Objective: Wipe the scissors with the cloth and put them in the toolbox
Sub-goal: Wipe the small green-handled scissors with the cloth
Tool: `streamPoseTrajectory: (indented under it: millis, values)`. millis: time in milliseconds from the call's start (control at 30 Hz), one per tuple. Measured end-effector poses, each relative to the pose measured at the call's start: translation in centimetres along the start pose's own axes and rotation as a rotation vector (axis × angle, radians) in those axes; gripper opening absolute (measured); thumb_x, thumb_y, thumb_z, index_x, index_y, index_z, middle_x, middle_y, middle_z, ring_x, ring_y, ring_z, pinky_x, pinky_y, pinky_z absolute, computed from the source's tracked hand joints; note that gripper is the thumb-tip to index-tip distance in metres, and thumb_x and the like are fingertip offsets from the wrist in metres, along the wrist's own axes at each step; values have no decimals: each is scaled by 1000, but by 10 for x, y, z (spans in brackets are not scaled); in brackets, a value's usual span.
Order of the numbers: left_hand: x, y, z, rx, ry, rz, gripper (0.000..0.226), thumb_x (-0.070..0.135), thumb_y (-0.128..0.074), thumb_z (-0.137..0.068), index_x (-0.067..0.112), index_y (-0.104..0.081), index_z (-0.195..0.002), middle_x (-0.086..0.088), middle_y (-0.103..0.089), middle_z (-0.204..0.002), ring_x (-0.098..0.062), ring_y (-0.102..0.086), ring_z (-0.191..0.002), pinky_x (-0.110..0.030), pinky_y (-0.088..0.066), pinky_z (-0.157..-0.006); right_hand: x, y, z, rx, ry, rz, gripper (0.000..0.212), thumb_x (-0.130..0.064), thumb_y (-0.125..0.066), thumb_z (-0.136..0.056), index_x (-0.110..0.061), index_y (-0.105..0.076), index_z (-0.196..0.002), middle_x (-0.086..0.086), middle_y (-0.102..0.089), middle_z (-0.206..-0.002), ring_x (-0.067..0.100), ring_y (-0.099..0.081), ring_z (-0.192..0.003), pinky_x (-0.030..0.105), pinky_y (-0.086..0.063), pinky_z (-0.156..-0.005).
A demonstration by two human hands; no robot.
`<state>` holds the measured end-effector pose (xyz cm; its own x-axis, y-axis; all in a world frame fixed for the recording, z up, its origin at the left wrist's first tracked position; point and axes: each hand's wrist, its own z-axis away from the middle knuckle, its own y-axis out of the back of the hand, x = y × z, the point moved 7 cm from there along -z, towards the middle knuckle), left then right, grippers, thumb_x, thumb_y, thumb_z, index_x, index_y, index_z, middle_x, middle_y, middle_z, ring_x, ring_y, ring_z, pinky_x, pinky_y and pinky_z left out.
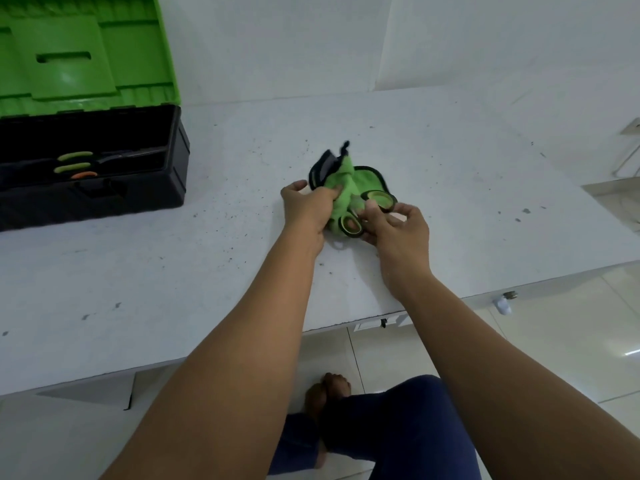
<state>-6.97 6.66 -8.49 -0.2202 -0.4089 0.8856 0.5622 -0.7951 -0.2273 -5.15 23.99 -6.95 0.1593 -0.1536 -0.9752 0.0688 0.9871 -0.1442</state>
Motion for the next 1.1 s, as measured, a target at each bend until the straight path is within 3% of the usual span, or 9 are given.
streamPoseTrajectory:
  millis: [100,167,267,400,533,667,867,967,1100]
  values:
    - [-5,3,0,-17,8,16,65,9,-85,-81,11,-46,-133,-15,-70,-122,-27,-74,-105,-47,-63,-93,-2,0,0,10,-4,-15,18,-26,-67,-103,-8,-63,-104,6,-81,-86,21,-79,-78,31,-64,-70]
    - [-9,4,3,-25,14,4,65,9,-84,-85,16,-39,-132,-13,-67,-123,-27,-72,-108,-47,-62,-97,-3,0,0,69,19,43,22,-31,-63,-105,-10,-66,-100,4,-80,-80,17,-77,-69,27,-60,-62]
    - [-11,5,9,0,-6,15,73,12,-84,-87,23,-29,-133,-12,-62,-128,-26,-69,-113,-47,-60,-101,0,-4,-1,109,9,55,24,-37,-59,-105,-14,-67,-100,6,-80,-81,22,-77,-69,36,-63,-70]
    - [-15,-2,14,-31,-7,27,101,14,-86,-85,22,-17,-158,-15,-58,-139,-28,-67,-118,-49,-57,-105,-1,-4,1,73,-66,-64,22,-28,-62,-100,-10,-68,-89,10,-72,-75,28,-71,-67,43,-62,-76]
    - [-10,-13,15,-157,-4,-49,121,19,-92,-77,27,-10,-165,-18,-56,-147,-29,-65,-126,-48,-51,-112,-4,-1,5,29,-94,-120,26,-21,-59,-99,-5,-67,-81,7,-68,-66,22,-68,-57,33,-58,-59]
    - [3,-12,12,-47,-39,-95,99,14,-86,-85,25,-23,-160,-13,-58,-141,-27,-64,-124,-45,-52,-112,-4,-7,7,-31,-57,-61,31,-26,-60,-104,-6,-71,-83,9,-71,-72,23,-65,-62,33,-56,-56]
    - [7,-28,6,43,-1,23,72,4,-78,-88,26,-32,-140,-15,-59,-130,-30,-67,-112,-49,-58,-102,-3,-2,5,21,-57,-47,28,-26,-62,-104,-8,-71,-84,1,-71,-69,18,-61,-59,31,-48,-56]
    - [2,-25,3,17,26,85,79,8,-81,-87,24,-30,-146,-15,-59,-131,-31,-69,-112,-50,-60,-100,-2,0,6,29,-53,-22,31,-27,-62,-104,-6,-72,-85,1,-71,-68,18,-65,-59,31,-52,-55]
    - [-14,-20,8,-58,44,-63,93,22,-88,-84,23,-29,-156,-15,-58,-141,-31,-65,-122,-50,-55,-107,-3,-1,4,26,-55,-15,32,-26,-63,-103,-6,-72,-80,3,-71,-62,19,-68,-58,31,-57,-56]
